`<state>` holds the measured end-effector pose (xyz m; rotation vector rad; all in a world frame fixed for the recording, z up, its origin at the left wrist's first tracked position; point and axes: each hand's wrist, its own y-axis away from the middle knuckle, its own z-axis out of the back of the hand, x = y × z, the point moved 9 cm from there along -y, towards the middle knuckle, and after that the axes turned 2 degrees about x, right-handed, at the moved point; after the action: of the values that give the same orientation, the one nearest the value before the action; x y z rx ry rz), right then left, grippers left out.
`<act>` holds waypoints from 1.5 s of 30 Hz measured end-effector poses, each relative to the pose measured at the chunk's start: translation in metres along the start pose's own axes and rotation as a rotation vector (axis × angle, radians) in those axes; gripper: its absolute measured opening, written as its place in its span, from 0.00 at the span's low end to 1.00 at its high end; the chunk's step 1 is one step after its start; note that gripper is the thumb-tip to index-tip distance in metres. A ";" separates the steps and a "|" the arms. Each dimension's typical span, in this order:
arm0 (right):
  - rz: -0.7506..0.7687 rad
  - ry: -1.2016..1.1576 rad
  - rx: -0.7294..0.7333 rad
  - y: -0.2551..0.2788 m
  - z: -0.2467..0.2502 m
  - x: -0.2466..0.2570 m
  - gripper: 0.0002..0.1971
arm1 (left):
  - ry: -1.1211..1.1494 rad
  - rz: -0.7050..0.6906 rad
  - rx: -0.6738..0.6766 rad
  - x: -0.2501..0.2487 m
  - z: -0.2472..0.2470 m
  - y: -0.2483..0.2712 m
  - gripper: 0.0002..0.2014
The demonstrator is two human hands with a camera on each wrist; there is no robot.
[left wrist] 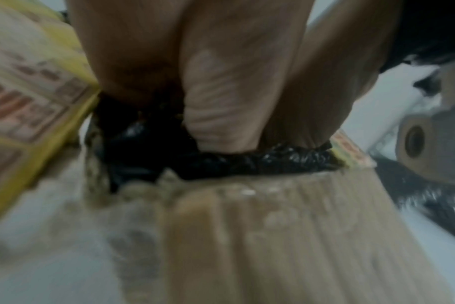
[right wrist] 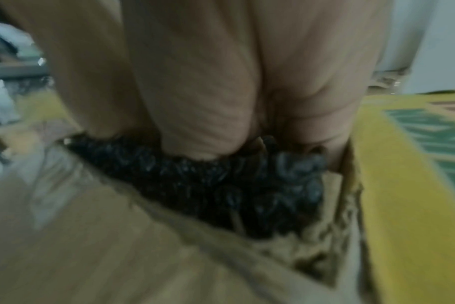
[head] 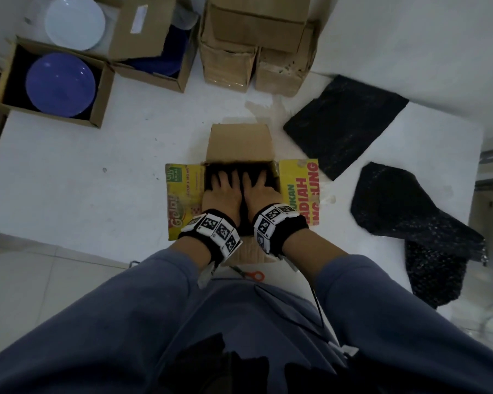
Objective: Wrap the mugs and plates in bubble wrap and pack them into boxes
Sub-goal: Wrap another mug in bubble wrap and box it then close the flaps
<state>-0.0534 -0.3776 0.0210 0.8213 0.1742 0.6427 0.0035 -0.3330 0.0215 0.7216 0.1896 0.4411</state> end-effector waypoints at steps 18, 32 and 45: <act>0.057 0.066 -0.025 -0.021 -0.010 0.002 0.31 | -0.237 -0.038 -0.069 -0.004 -0.003 -0.019 0.39; 0.122 0.119 -0.065 -0.026 -0.027 0.006 0.34 | -0.118 -0.043 -0.103 -0.006 -0.012 -0.013 0.40; 0.224 -0.265 -0.467 0.056 0.054 -0.023 0.15 | 0.161 -0.257 -0.633 0.034 0.077 0.078 0.23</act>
<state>-0.0768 -0.3971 0.0965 0.4680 -0.3051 0.7400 0.0324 -0.3116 0.1308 0.0370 0.2730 0.2865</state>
